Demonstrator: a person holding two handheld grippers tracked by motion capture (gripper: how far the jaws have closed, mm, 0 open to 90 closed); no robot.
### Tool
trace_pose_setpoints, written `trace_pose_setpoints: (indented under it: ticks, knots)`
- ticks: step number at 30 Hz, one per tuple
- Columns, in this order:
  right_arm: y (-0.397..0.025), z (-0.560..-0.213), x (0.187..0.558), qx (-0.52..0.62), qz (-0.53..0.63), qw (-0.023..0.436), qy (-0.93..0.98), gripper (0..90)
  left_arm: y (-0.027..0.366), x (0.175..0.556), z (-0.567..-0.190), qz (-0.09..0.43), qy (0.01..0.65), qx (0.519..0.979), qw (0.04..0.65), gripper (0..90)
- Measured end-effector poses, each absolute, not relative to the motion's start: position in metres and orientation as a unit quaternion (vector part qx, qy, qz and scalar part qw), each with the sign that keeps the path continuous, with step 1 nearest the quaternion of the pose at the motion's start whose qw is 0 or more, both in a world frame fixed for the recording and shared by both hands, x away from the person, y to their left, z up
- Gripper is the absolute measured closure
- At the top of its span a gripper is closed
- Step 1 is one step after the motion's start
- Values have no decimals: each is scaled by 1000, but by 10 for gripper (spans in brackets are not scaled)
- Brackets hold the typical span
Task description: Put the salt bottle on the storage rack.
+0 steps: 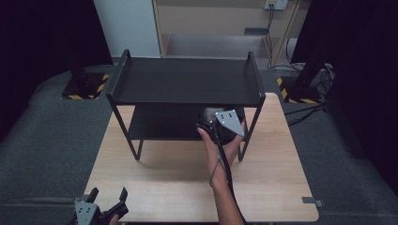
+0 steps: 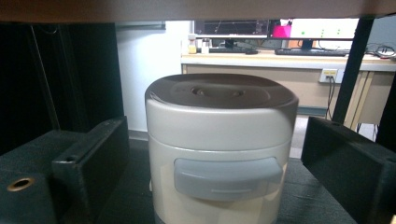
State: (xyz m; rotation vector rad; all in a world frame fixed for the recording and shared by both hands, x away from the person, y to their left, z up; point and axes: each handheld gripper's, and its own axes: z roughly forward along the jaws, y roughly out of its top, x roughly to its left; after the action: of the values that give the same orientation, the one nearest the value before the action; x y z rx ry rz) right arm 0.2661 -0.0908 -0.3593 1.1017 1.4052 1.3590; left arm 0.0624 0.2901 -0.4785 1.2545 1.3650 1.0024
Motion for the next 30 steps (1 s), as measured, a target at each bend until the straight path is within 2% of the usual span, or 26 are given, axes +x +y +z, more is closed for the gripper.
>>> trace_pose_setpoints:
  ticks: [12, 30]
  knots:
    - [-90, -367, 246, 431, 556, 450, 550, 57, 291, 59, -478, 417, 564, 515, 494, 18]
    - [-127, -411, 151, 416, 586, 422, 553, 52, 288, 60, -476, 428, 560, 515, 487, 13]
